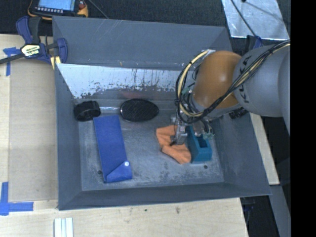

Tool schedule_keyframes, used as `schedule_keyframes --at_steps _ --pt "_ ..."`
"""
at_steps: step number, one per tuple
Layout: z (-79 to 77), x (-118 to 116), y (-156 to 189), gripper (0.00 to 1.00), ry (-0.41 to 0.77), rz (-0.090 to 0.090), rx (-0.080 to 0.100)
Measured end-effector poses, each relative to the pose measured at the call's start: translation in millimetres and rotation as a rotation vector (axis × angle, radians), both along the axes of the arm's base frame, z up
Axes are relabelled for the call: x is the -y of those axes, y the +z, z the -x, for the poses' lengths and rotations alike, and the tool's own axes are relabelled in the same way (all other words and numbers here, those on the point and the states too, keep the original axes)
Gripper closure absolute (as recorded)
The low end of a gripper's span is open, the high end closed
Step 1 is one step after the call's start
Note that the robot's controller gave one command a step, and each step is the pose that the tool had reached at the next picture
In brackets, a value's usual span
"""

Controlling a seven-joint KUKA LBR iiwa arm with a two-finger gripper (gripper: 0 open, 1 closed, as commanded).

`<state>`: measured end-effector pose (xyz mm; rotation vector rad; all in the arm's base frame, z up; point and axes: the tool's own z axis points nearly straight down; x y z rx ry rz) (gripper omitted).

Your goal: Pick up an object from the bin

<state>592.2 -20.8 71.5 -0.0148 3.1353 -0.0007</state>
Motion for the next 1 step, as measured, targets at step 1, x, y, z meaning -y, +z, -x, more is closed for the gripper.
schedule_keyframes --at_steps 1 --pt "0.0 0.0 0.0 1.00 0.000 0.000 0.000"
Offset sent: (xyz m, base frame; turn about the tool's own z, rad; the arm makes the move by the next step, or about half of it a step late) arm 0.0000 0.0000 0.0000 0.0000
